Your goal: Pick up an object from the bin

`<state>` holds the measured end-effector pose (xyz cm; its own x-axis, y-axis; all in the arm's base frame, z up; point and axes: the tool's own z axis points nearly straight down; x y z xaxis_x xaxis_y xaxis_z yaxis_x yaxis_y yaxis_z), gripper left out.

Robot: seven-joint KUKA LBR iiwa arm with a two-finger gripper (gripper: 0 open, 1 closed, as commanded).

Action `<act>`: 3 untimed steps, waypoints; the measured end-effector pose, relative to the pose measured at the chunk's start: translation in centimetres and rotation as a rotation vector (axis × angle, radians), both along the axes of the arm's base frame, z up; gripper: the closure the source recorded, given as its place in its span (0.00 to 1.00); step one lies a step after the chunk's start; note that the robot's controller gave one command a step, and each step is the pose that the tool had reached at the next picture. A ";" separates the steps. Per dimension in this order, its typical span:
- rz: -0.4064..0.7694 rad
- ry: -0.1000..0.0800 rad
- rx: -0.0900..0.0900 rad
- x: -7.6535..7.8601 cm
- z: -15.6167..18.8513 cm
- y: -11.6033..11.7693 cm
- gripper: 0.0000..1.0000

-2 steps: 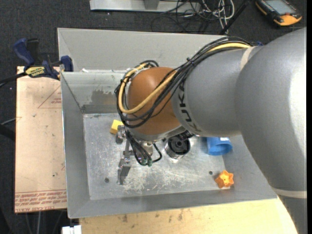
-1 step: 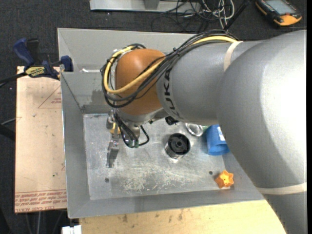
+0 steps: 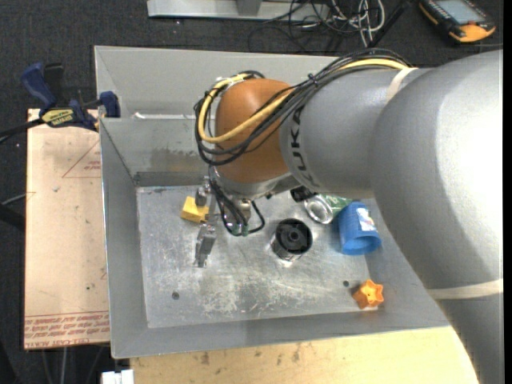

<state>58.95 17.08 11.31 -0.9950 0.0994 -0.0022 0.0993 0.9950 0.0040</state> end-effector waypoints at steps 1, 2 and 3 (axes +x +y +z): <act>0.226 0.000 -0.003 0.7 -3.6 -7.8 1.00; 0.226 0.001 -0.002 0.7 -3.7 -7.8 0.00; 0.226 0.001 -0.002 0.7 -3.7 -7.8 0.00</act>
Offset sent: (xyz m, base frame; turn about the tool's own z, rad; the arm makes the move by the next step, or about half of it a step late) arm 0.0000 0.0000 0.0000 0.0000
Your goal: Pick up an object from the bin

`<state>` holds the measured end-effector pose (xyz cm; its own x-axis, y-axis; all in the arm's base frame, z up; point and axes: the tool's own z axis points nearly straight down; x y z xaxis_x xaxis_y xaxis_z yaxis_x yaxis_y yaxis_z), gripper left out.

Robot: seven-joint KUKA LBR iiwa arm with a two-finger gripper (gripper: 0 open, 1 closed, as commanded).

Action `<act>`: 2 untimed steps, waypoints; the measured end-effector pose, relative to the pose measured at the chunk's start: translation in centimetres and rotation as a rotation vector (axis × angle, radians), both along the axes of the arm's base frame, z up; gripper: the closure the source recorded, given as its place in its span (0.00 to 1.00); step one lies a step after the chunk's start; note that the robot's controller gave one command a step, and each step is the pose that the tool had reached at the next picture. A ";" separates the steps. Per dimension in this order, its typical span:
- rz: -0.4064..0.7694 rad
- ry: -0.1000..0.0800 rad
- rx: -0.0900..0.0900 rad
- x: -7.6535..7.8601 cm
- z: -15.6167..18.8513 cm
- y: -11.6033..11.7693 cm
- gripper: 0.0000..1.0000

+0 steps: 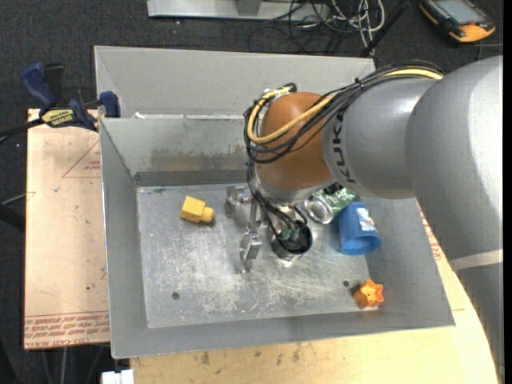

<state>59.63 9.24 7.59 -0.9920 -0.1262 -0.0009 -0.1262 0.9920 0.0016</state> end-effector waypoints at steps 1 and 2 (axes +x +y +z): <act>-0.028 -0.002 -0.001 2.8 -0.3 4.7 0.00; -0.031 -0.003 0.001 3.5 -0.3 6.3 0.00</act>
Offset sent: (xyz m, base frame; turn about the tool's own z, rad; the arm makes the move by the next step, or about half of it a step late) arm 0.0425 0.0711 -0.0008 -0.0735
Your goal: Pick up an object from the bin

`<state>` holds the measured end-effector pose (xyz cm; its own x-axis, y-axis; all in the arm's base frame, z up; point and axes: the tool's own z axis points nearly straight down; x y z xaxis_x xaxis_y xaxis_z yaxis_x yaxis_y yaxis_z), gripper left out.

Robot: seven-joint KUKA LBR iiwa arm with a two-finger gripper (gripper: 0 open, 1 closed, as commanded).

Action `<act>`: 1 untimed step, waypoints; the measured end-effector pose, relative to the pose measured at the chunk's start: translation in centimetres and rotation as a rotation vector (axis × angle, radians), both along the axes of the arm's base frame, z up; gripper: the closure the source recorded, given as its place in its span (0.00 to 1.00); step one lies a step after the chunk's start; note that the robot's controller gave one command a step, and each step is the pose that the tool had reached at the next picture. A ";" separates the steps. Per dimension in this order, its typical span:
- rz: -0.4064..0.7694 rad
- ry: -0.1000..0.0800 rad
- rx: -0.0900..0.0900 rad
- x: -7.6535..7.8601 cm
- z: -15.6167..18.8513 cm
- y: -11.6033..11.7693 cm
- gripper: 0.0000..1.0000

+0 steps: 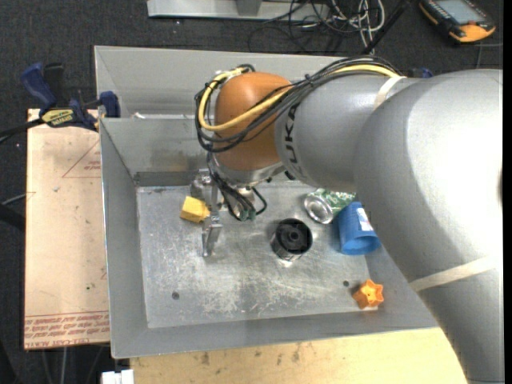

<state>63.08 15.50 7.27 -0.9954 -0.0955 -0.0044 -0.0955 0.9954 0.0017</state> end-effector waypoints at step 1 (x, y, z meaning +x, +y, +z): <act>0.065 0.012 -0.001 -1.8 4.6 -1.3 0.00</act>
Offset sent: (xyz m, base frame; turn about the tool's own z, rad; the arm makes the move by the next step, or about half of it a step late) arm 0.0112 -0.0042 -0.0027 -0.2786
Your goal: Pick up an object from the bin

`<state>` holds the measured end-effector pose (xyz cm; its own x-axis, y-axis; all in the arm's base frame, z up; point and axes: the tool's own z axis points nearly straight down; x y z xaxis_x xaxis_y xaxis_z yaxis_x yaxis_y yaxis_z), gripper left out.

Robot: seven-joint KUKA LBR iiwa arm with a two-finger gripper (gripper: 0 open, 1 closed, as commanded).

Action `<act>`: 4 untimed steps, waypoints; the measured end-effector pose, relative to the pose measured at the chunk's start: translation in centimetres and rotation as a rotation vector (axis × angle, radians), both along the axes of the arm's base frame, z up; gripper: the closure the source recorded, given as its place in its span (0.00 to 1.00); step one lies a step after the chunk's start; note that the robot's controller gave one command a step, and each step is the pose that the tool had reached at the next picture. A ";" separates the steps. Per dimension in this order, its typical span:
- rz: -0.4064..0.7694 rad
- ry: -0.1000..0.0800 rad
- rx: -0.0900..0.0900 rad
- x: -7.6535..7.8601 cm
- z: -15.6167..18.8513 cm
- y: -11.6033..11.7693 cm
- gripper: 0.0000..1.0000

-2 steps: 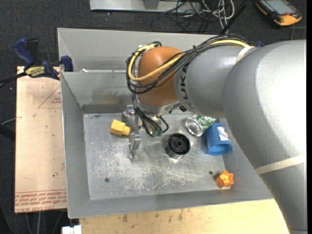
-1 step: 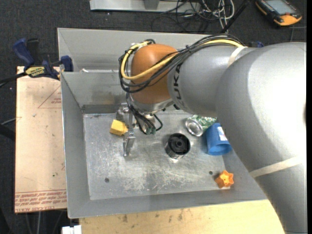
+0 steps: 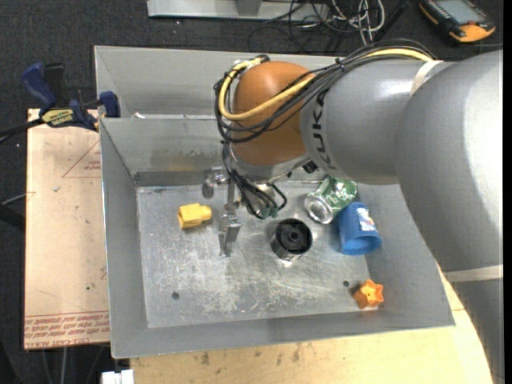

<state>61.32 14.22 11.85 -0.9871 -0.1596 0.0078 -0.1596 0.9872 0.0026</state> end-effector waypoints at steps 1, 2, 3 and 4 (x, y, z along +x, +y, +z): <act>0.090 -0.026 0.002 1.6 1.9 -0.2 0.00; 0.069 -0.015 0.001 3.1 -2.6 1.5 0.00; 0.087 -0.019 0.003 2.8 -4.2 2.3 1.00; 0.087 -0.019 0.004 2.8 -4.2 2.3 1.00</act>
Offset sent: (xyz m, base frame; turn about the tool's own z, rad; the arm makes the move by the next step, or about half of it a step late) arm 0.0403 0.0258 -0.0485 -0.0250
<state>64.15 16.52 7.61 -0.9695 -0.2449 -0.0115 -0.2450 0.9695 0.0022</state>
